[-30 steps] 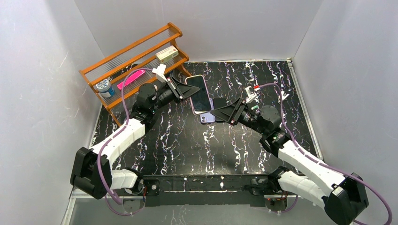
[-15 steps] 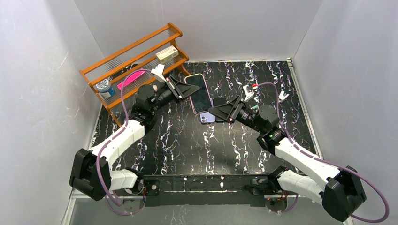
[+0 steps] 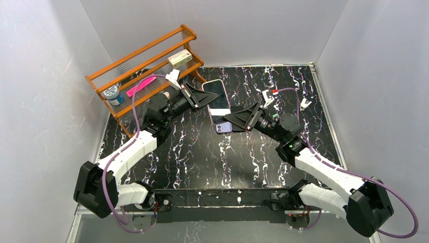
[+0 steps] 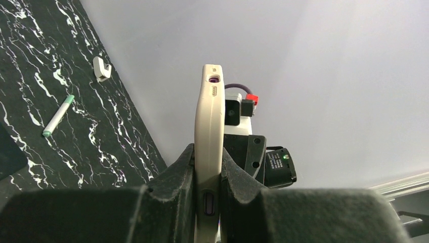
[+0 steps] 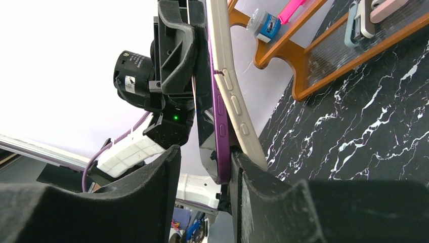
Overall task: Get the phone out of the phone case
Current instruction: Remove the phone case from the phone.
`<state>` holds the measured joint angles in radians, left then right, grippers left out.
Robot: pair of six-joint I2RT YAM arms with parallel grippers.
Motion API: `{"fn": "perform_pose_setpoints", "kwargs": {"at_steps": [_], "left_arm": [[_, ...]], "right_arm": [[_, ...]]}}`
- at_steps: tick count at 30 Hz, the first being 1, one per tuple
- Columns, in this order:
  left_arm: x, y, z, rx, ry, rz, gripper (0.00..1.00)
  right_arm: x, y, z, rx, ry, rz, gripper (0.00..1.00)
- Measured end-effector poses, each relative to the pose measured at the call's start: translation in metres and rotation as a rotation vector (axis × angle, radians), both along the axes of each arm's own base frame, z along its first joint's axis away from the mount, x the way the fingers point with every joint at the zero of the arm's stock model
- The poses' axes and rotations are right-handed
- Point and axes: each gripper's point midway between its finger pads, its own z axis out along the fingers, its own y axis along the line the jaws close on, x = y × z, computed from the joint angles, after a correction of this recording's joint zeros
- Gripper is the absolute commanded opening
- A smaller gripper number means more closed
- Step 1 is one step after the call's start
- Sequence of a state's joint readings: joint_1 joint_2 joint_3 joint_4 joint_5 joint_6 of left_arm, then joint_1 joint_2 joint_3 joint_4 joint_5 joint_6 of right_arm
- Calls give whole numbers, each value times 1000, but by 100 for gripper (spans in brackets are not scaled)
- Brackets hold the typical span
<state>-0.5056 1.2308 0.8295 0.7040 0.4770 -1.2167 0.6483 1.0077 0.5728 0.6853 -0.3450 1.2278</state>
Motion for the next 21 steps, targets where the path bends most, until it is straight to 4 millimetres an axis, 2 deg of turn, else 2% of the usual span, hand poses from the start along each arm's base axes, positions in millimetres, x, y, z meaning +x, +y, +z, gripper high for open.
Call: {"fn": "perform_pose_setpoints", "kwargs": {"at_steps": [14, 18, 20, 21], "left_arm": [[-10, -13, 4, -11, -19, -17, 0], [-13, -17, 9, -16, -49, -8, 0], [-13, -18, 12, -21, -65, 0, 0], [-12, -17, 13, -24, -72, 7, 5]], "right_arm": [[0, 5, 6, 2, -53, 23, 44], [1, 7, 9, 1, -72, 32, 35], [3, 7, 11, 0, -82, 35, 26], [4, 8, 12, -1, -89, 34, 20]]}}
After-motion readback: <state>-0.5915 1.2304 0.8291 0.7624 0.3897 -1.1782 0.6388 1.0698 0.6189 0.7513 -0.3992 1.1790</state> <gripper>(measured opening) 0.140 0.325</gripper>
